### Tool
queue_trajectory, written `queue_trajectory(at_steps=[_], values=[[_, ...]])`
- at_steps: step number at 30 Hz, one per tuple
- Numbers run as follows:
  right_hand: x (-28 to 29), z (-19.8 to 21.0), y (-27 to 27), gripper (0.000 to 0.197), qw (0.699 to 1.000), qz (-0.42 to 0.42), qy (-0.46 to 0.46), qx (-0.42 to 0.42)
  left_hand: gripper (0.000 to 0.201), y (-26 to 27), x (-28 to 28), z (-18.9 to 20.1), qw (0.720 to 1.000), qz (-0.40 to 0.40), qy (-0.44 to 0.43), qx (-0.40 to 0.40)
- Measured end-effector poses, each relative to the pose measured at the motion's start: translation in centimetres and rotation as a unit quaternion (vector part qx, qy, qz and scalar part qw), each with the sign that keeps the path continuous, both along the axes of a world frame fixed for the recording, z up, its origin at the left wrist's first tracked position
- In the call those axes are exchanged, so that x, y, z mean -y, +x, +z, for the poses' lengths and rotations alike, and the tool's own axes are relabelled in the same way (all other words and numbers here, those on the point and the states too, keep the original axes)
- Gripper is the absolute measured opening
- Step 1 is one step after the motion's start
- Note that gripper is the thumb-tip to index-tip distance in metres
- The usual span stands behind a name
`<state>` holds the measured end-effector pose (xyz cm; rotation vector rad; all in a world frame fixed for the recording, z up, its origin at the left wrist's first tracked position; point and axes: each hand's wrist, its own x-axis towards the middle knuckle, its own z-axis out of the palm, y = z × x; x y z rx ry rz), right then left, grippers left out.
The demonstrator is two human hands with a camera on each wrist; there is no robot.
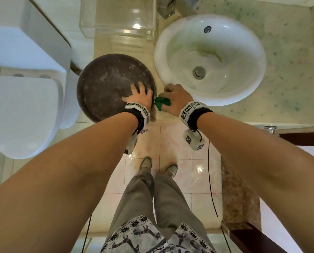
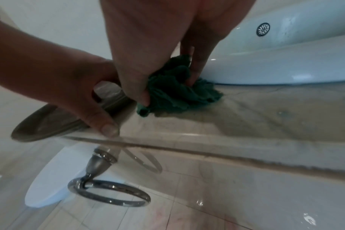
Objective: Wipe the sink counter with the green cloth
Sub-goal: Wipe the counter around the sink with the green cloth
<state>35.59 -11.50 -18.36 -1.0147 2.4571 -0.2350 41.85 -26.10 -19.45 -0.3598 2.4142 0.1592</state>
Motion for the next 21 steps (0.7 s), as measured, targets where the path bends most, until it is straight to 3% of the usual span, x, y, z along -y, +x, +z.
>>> queue_trajectory(at_steps=[4, 9, 15, 18, 21], values=[[-1.5, -0.7, 0.4, 0.038, 0.997, 0.07, 0.02, 0.008, 0.117, -0.1, -0.1, 0.3, 1.0, 0.001, 0.002, 0.005], [-3.3, -1.5, 2.3, 0.033, 0.998, 0.058, 0.015, -0.025, 0.117, 0.0, -0.4, 0.3, 1.0, 0.0, -0.005, 0.005], [-4.9, -0.8, 3.3, 0.042, 0.996, 0.069, 0.048, -0.006, 0.081, -0.2, -0.4, 0.5, 1.0, 0.025, -0.002, -0.014], [-5.3, -0.7, 3.4, 0.052, 0.996, 0.061, 0.06, 0.008, 0.092, 0.2, -0.4, 0.6, 1.0, 0.025, 0.0, -0.019], [-5.6, -0.3, 3.7, 0.047, 0.999, -0.007, 0.042, 0.016, 0.098, 0.5, -1.1, 0.5, 0.997, -0.013, 0.01, -0.072]])
